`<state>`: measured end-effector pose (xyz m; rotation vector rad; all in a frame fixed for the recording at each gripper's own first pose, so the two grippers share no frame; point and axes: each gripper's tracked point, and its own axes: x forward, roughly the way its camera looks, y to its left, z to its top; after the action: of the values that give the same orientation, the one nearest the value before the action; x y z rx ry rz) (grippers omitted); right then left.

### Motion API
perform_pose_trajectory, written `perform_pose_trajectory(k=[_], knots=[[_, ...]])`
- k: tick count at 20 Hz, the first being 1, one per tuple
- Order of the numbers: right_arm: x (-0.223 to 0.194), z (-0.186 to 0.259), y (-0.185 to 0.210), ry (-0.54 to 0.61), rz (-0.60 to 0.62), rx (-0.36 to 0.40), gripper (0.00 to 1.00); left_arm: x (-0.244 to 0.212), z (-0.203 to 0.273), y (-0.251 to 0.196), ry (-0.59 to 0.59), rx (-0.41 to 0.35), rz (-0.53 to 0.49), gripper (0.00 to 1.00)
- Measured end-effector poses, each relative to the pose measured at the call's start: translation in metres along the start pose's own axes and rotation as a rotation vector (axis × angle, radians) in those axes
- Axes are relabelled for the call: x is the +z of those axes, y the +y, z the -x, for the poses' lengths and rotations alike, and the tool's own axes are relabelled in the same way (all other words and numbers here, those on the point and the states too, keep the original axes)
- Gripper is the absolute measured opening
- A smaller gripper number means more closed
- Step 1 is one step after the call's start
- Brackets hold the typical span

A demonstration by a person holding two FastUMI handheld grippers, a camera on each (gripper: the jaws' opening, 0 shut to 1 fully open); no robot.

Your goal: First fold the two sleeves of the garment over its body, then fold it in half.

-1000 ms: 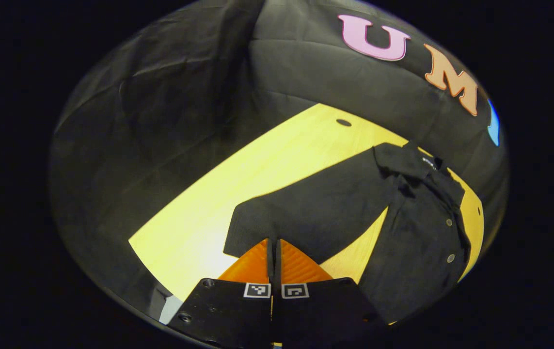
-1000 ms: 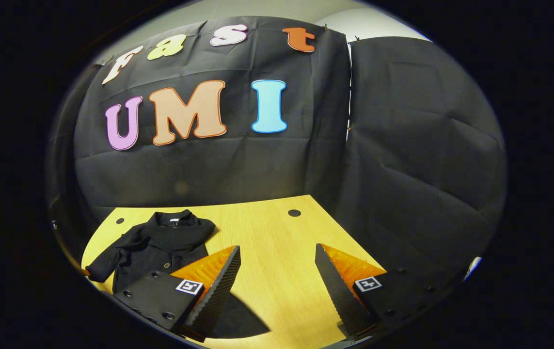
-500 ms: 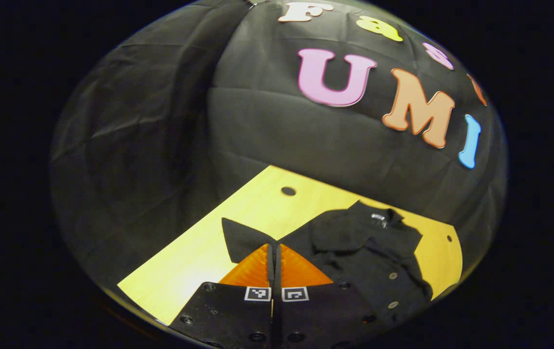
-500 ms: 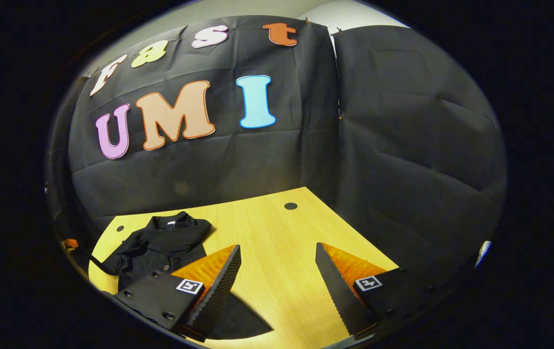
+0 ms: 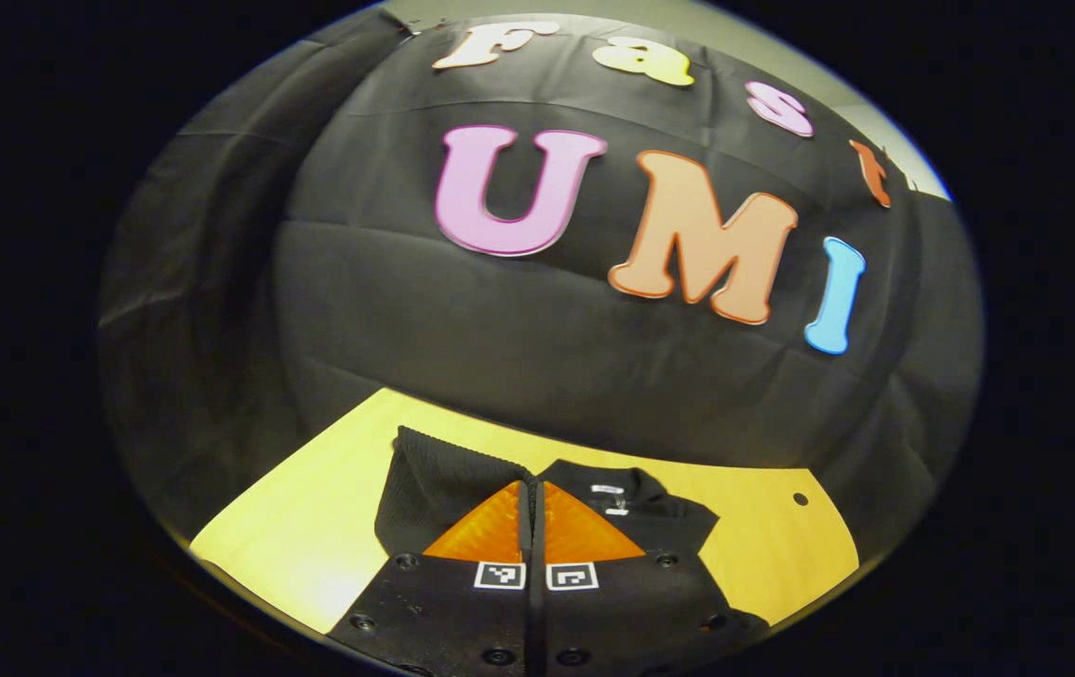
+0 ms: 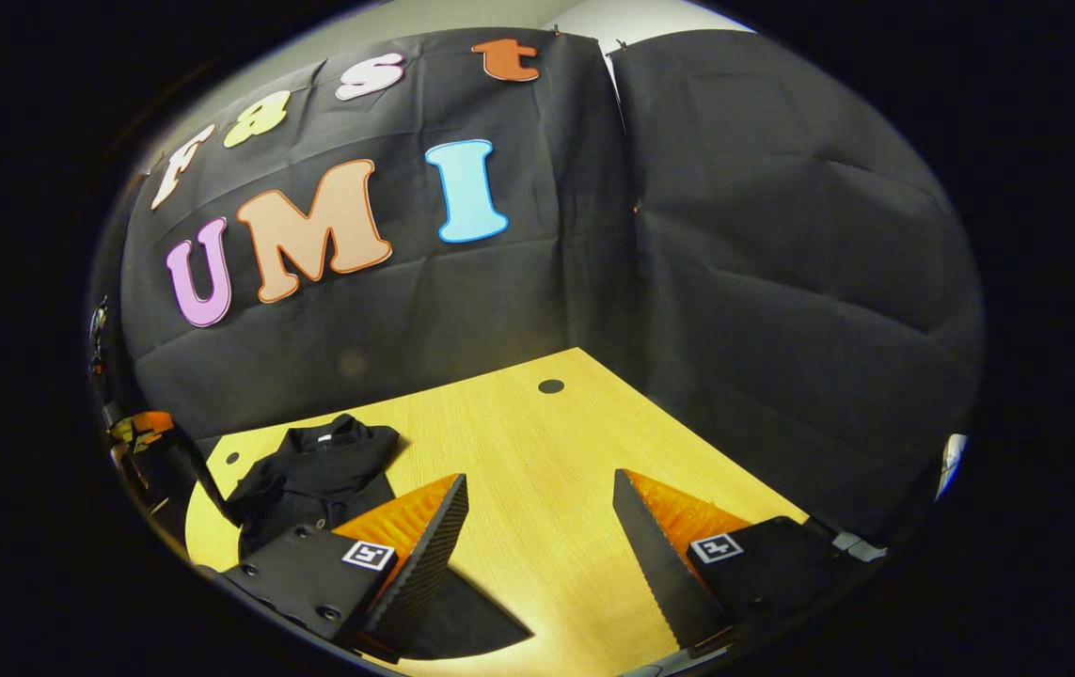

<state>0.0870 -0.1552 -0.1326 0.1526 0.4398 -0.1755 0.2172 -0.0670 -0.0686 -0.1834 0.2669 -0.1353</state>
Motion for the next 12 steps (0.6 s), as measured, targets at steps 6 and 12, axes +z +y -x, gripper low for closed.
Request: perform_pose_trajectory(k=[6, 12], knots=[[-0.011, -0.014, -0.001, 0.036, -0.005, 0.013, 0.98, -0.017, -0.033, -0.094, 0.028, -0.135, -0.072, 0.0], [-0.04, -0.025, 0.007, 0.118, 0.008, 0.048, 0.94, -0.039, -0.056, -0.167, 0.051, -0.243, -0.126, 0.0]])
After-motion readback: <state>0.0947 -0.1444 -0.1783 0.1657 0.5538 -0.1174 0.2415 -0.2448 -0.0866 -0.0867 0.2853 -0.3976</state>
